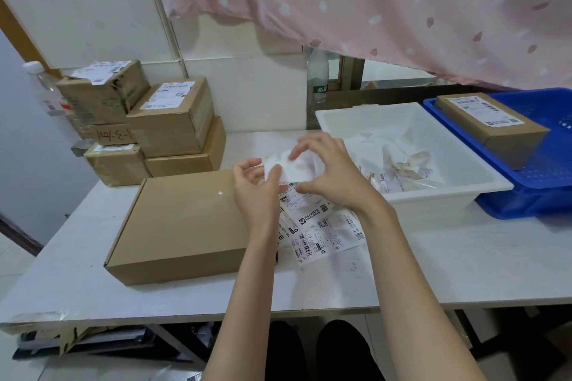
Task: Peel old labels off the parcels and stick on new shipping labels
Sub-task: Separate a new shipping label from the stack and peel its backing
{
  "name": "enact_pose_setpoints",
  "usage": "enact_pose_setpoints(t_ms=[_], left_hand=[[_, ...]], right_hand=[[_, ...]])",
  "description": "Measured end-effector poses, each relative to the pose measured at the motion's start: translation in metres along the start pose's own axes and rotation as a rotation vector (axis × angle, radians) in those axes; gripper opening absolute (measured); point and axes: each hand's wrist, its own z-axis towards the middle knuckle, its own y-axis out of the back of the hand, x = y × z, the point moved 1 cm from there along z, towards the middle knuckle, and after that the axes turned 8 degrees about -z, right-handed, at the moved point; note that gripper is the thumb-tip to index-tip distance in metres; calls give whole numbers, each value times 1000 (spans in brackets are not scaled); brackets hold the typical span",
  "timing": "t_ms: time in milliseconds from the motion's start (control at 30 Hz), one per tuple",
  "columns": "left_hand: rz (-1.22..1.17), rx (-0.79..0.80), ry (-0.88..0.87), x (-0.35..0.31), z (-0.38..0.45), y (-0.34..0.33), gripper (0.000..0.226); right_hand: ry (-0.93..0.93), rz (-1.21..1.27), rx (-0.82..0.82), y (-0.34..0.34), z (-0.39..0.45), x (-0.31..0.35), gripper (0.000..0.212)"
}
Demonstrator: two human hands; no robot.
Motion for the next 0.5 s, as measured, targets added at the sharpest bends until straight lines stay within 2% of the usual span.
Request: enact_pose_setpoints(t_ms=[100,200,300,500], left_hand=[[-35,32,71,2,-3,-2,20],[-116,22,117,-4,-4,-1,7],[-115,48,119,-3,-4,-1,16],[-83,68,113,-3,-4,-1,20]], right_hand=[[-6,-45,-28,-6,1,-1,32],[-22,-10,-42,-6,0,-2,28],[-32,-15,-25,-5,1,-2,28],[-12,-7,-30,-8,3,3,26]])
